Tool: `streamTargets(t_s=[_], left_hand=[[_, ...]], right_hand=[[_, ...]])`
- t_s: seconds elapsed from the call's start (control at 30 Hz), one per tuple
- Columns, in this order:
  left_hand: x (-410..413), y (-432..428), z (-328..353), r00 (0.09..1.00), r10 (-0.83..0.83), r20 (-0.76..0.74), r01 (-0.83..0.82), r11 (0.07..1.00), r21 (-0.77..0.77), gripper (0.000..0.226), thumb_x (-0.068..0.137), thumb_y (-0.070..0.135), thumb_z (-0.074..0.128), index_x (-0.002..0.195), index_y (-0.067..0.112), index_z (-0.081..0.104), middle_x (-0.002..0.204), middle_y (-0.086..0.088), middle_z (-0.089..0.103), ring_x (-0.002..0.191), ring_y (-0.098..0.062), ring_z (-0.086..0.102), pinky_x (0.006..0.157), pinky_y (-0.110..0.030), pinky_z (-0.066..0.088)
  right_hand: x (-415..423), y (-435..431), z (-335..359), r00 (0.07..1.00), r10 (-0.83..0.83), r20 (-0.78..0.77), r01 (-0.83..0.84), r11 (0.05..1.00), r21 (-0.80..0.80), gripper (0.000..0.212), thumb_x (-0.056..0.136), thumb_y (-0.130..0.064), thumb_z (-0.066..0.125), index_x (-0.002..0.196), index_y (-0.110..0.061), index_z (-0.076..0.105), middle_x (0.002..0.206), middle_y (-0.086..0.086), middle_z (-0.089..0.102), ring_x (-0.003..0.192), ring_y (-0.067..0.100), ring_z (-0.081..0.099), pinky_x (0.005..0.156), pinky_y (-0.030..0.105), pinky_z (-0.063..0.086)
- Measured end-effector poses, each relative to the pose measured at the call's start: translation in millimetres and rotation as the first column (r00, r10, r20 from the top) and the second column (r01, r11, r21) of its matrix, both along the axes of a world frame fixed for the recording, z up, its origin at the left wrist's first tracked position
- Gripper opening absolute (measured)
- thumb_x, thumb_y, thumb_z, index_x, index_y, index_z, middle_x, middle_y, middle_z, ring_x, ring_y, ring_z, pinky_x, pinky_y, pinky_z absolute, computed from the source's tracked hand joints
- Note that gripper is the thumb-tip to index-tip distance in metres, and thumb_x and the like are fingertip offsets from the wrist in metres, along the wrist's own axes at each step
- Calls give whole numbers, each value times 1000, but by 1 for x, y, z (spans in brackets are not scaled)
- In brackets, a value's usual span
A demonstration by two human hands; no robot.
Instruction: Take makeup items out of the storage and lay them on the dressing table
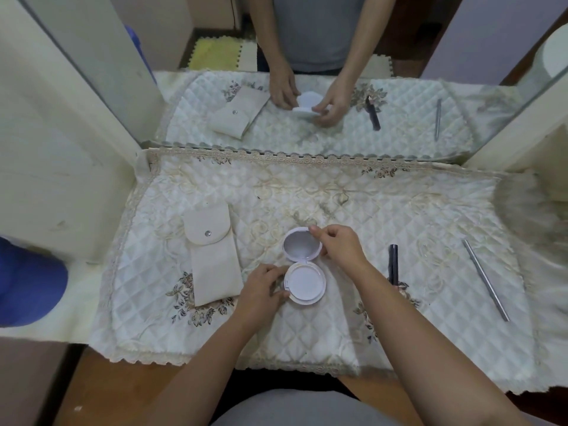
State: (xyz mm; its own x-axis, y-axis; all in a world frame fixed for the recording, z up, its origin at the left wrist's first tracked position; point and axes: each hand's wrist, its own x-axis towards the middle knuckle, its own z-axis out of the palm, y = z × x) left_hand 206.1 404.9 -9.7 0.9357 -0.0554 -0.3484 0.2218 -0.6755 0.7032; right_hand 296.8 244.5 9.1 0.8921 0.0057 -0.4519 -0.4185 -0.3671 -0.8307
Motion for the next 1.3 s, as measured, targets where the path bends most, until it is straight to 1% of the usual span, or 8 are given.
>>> streamTargets(t_s=[0.17, 0.27, 0.37, 0.63, 0.77, 0.93, 1.03, 1.3], left_hand=[[1, 2, 4, 999, -30, -29, 30, 999, -14, 48, 80, 13, 64, 126, 16, 51, 106, -2, 46, 101, -20, 48, 87, -26, 38], [0, 5, 15, 997, 25, -67, -30, 997, -67, 46, 82, 16, 63, 126, 12, 49, 117, -9, 53, 103, -19, 51, 88, -27, 39], [-3, 9, 29, 994, 89, -60, -95, 989, -112, 41, 83, 16, 61, 123, 11, 51, 122, -5, 54, 100, -11, 51, 84, -23, 37], [8, -15, 51, 986, -151, 64, 160, 971, -177, 23, 87, 15, 55, 110, 16, 58, 97, 9, 59, 84, 4, 53, 67, 2, 37], [9, -54, 54, 981, -191, 28, 192, 953, -234, 22, 88, 16, 54, 109, 16, 59, 89, 11, 61, 82, 4, 54, 65, 1, 38], [18, -116, 46, 986, -153, -61, 139, 971, -194, 28, 88, 21, 55, 114, 11, 57, 97, 2, 62, 84, -11, 57, 69, -14, 44], [24, -158, 38, 991, -37, -131, 19, 990, -140, 32, 87, 23, 56, 116, 11, 55, 102, -6, 65, 83, -18, 59, 75, -28, 49], [34, -224, 18, 985, 165, -60, -152, 972, 180, 23, 82, 26, 61, 101, 13, 55, 95, -6, 61, 77, -22, 55, 65, -33, 46]], right_hand=[[-13, -7, 3, 1000, -18, -4, 18, 1000, -2, 25, 82, -38, 60, 67, -19, 57, 65, 1, 60, 64, 17, 55, 66, 30, 45], [-37, -23, 14, 990, -142, 25, 142, 990, 18, 13, 85, -30, 58, 82, -18, 61, 83, 3, 65, 67, 12, 61, 61, 21, 48], [-70, -47, 26, 955, -294, 29, 294, 956, 11, 9, 87, -24, 55, 86, -18, 62, 89, 5, 67, 74, 16, 63, 64, 28, 52], [-148, -115, 22, 834, -551, 38, 552, 831, -69, 6, 87, -16, 55, 91, -16, 60, 98, 13, 65, 84, 23, 63, 72, 31, 50], [-153, -141, 8, 809, -588, 12, 587, 807, -56, 8, 88, -15, 55, 94, -17, 59, 103, 17, 65, 92, 30, 63, 81, 40, 53], [-126, -176, 2, 866, -500, -13, 501, 866, 4, 15, 86, -17, 58, 100, -14, 61, 101, 14, 66, 92, 26, 63, 82, 38, 52], [-105, -201, 3, 926, -376, -27, 377, 926, 34, 13, 85, -15, 59, 98, -14, 61, 91, 9, 65, 80, 18, 62, 68, 17, 50], [-77, -249, 1, 993, -81, -89, 89, 992, 85, 17, 85, -20, 59, 102, -15, 59, 85, 4, 65, 74, 11, 63, 56, 9, 44]])
